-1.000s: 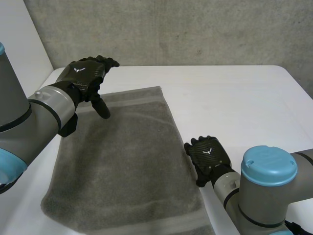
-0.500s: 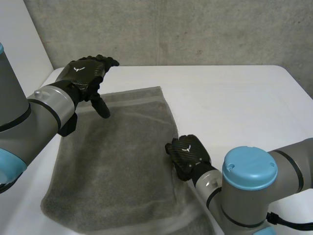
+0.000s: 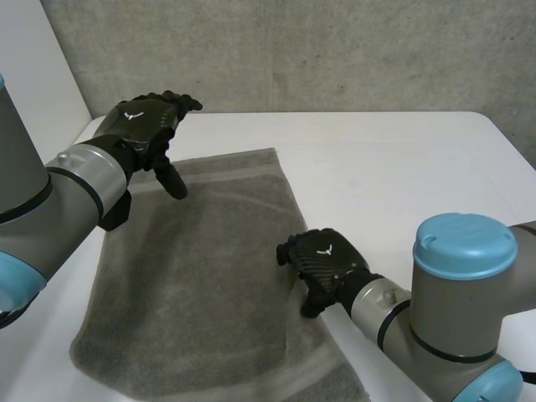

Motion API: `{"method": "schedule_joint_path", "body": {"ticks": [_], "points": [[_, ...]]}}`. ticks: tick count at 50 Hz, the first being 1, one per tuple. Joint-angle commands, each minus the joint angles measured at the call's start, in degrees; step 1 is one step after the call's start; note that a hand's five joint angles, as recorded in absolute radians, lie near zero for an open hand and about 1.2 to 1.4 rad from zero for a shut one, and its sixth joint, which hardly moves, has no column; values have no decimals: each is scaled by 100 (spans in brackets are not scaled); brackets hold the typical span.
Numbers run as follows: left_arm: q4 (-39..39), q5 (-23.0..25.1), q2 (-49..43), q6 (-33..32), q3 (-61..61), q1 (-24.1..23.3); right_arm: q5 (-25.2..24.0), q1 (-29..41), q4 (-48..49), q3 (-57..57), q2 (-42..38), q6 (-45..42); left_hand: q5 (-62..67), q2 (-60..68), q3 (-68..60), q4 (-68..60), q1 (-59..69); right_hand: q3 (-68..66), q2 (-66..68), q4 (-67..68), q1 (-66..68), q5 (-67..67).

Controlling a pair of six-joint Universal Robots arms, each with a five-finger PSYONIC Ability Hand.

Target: Fold the laundry

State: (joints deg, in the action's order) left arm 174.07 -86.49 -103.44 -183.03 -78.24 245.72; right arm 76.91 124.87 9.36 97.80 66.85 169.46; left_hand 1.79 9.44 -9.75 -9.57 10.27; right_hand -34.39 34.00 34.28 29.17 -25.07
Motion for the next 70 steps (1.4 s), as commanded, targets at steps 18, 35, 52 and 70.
{"method": "schedule_joint_path", "body": {"ticks": [18,35,52,70], "points": [[39,9,-36,-5,-24,-6,-194,-621,541,2,-515,-1460,-174,61,-30,-47,-23,361,-323,-350,161,430],[118,9,-36,-5,-95,-6,-685,-621,708,90,-603,-2250,-174,61,-30,-47,-23,277,-238,-266,245,346],[118,9,-36,-5,-103,-6,-774,-630,778,90,-612,-2795,-174,61,-30,-47,-23,277,-238,-266,245,346],[118,9,-36,-5,-112,-6,-756,-349,884,-191,-964,-2778,-174,61,-30,-47,-23,-1352,1391,1363,1874,-1283]]}}
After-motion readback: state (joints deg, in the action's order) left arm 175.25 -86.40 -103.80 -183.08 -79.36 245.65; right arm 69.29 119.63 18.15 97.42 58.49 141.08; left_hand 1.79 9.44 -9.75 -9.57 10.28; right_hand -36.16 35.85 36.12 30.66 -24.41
